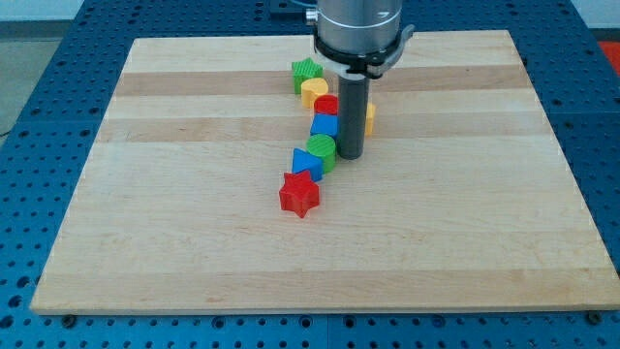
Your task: Move the yellow hexagon towards top center
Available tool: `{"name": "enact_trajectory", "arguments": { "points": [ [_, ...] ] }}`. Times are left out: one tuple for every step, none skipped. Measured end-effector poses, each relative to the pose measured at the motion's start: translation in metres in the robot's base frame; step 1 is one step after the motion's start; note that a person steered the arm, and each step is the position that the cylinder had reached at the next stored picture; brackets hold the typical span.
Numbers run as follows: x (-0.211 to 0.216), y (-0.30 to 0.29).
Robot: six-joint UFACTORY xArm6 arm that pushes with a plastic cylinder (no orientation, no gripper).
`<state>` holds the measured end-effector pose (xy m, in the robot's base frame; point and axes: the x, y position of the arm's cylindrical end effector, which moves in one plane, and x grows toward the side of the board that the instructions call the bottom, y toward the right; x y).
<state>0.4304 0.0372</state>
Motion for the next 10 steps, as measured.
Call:
{"name": "enact_trajectory", "arguments": {
  "points": [
    [-0.02, 0.003],
    [-0.057, 0.003],
    [-0.086, 0.003],
    [-0.114, 0.003],
    [-0.122, 0.003],
    [-0.09, 0.014],
    [-0.085, 0.041],
    [-0.088, 0.049],
    [-0.1, 0.05],
    [-0.108, 0.05]
  ]
}}
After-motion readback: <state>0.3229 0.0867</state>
